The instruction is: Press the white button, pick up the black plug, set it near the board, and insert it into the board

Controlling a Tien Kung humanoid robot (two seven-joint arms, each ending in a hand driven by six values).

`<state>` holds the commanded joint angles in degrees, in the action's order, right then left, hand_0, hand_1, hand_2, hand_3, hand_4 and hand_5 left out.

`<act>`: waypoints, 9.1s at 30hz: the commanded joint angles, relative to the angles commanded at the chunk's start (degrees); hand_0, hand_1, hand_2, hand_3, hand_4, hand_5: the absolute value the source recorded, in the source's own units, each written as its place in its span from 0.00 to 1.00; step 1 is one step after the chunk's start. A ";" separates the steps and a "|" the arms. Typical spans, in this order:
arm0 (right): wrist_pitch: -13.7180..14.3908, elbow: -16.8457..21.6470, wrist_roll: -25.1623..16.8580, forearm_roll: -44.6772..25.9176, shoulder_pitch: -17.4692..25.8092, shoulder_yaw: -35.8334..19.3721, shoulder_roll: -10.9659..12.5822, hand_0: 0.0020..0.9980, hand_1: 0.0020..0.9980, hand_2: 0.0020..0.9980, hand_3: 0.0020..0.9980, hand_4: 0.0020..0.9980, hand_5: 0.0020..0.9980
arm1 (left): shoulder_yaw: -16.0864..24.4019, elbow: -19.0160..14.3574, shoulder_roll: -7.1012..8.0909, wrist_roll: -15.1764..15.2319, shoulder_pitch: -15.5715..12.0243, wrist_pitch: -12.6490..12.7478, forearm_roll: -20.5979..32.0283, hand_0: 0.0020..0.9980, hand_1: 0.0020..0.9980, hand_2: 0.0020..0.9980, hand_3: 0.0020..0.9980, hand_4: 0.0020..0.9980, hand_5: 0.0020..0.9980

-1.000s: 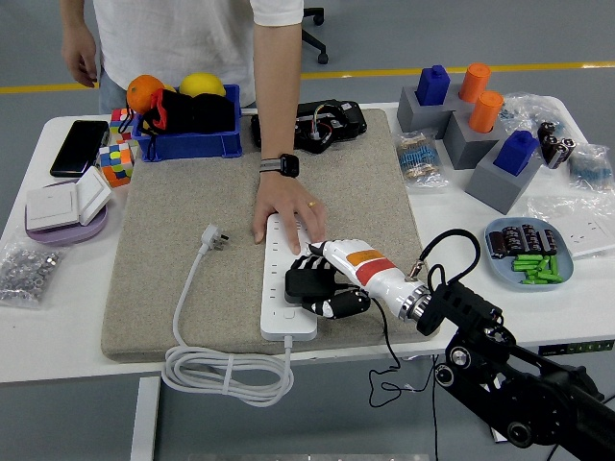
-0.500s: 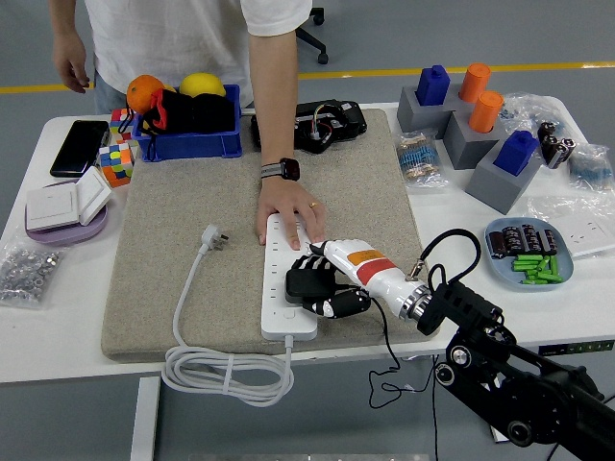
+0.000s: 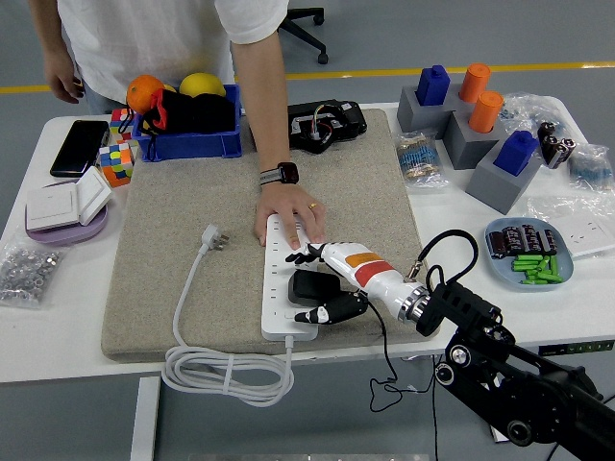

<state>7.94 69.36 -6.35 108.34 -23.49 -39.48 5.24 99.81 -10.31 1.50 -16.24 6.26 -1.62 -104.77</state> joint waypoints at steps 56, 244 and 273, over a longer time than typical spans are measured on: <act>-5.48 8.86 -1.89 -7.82 5.36 0.54 3.91 0.84 0.76 0.72 0.67 0.90 0.50 | -0.30 0.00 0.16 0.07 0.18 0.03 0.33 0.47 0.50 0.50 0.58 0.56 0.27; 1.17 14.15 -15.70 -6.47 24.27 -36.22 7.16 0.70 0.62 0.55 0.61 0.85 0.64 | -8.40 0.00 0.64 0.77 0.69 -0.66 5.11 0.47 0.50 0.50 0.59 0.57 0.27; 0.89 14.71 -15.87 -5.80 23.07 -39.03 5.36 0.66 0.57 0.53 0.59 0.81 0.56 | -5.02 0.00 -0.49 0.86 0.80 0.17 5.53 0.47 0.50 0.50 0.59 0.57 0.27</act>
<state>8.83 84.07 -22.23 102.54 -0.43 -78.51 10.60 94.79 -10.31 1.01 -15.38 7.06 -1.45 -99.23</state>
